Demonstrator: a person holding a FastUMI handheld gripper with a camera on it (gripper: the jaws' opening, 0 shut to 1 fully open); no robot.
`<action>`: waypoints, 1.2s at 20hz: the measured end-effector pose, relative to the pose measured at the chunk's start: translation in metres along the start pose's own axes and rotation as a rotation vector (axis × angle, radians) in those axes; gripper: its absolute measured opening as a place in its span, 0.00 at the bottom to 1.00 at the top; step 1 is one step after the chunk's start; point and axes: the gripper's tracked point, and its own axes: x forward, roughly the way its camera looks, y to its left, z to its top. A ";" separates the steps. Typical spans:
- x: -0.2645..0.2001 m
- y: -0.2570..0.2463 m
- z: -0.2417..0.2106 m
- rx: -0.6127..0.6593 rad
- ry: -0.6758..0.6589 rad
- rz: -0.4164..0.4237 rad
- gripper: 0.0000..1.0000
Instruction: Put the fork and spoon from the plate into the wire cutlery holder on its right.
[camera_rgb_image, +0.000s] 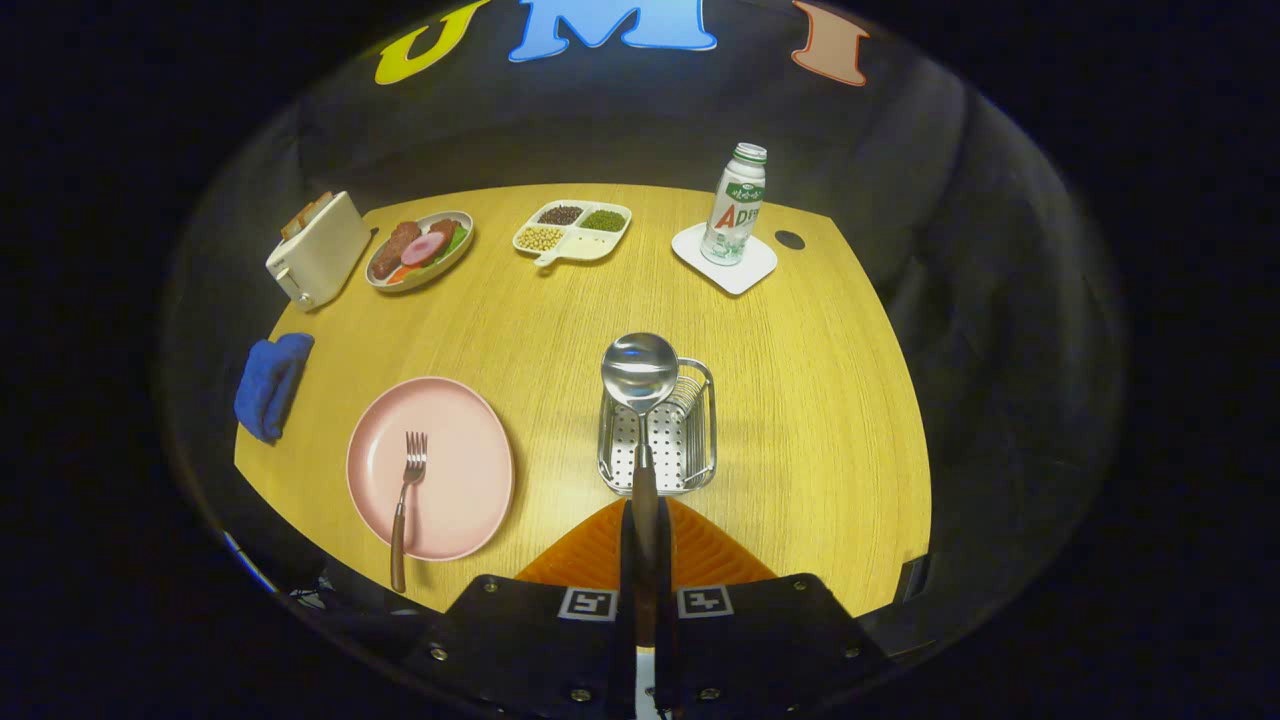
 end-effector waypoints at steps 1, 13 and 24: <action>0.003 -0.005 -0.003 -0.014 0.034 -0.005 0.08; 0.020 -0.027 -0.010 -0.081 0.353 0.016 0.08; 0.015 -0.020 0.016 0.033 0.294 0.070 0.13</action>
